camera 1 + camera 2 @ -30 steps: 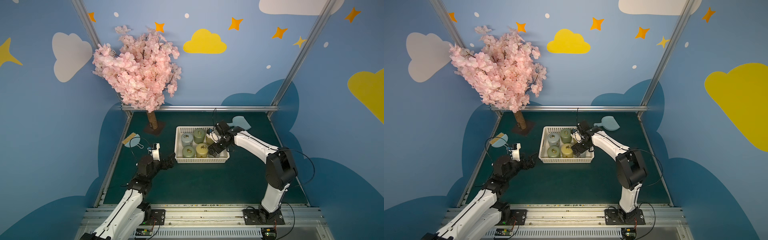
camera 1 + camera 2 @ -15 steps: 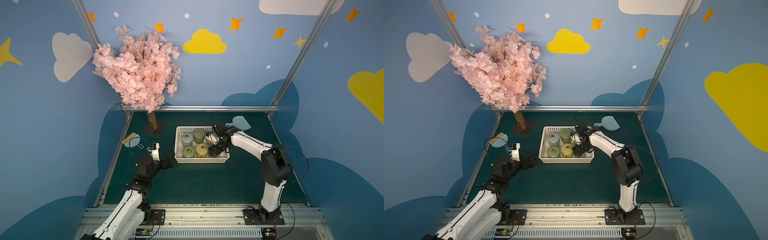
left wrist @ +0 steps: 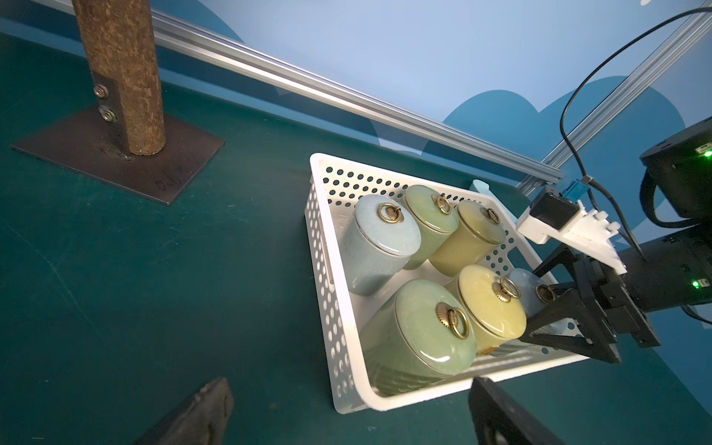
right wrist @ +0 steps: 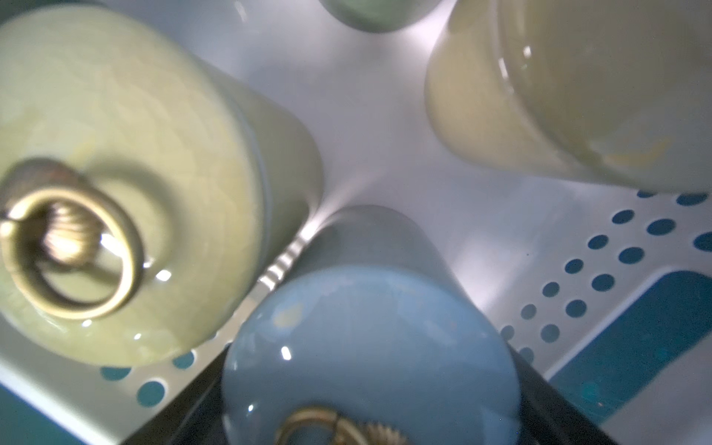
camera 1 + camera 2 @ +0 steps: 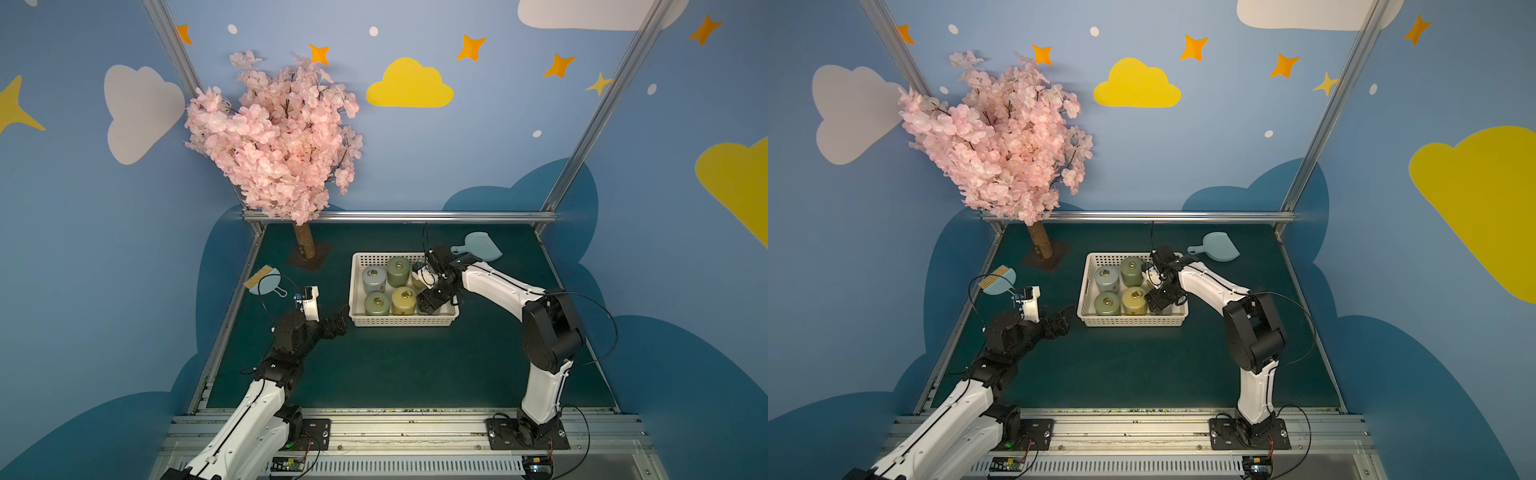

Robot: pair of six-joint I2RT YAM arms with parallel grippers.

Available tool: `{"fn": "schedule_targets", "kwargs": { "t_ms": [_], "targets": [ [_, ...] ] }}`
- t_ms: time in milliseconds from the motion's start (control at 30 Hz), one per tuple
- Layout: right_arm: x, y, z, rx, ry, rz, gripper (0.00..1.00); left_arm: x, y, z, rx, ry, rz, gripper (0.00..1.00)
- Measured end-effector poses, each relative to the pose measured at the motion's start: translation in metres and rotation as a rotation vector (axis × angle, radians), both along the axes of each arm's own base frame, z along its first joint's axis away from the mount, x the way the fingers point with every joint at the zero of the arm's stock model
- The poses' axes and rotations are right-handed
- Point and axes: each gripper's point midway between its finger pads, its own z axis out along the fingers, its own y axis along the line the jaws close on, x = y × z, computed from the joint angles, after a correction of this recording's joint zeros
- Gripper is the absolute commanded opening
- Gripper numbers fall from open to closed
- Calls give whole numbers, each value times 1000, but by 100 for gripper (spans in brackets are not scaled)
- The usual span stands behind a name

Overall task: Take the tea canister out of the basket
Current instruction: Pick up the tea canister from the basket.

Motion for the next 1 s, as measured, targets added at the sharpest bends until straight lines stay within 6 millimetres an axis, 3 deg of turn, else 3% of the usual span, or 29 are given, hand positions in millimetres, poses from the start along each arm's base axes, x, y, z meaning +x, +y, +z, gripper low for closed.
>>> {"fn": "schedule_targets", "kwargs": {
  "t_ms": [167, 600, 1000],
  "targets": [
    [-4, -4, 11, -3, -4, -15, 44, 0, 0, 0, 0, -1, 0, 100],
    [2, -9, 67, 26, -104, -49, 42, -1, 0, 4, -3, -15, 1, 100],
    [-26, -10, 103, 49, -135, -51, 42, -1, 1, 7, -4, -25, 3, 100]
  ]
}}
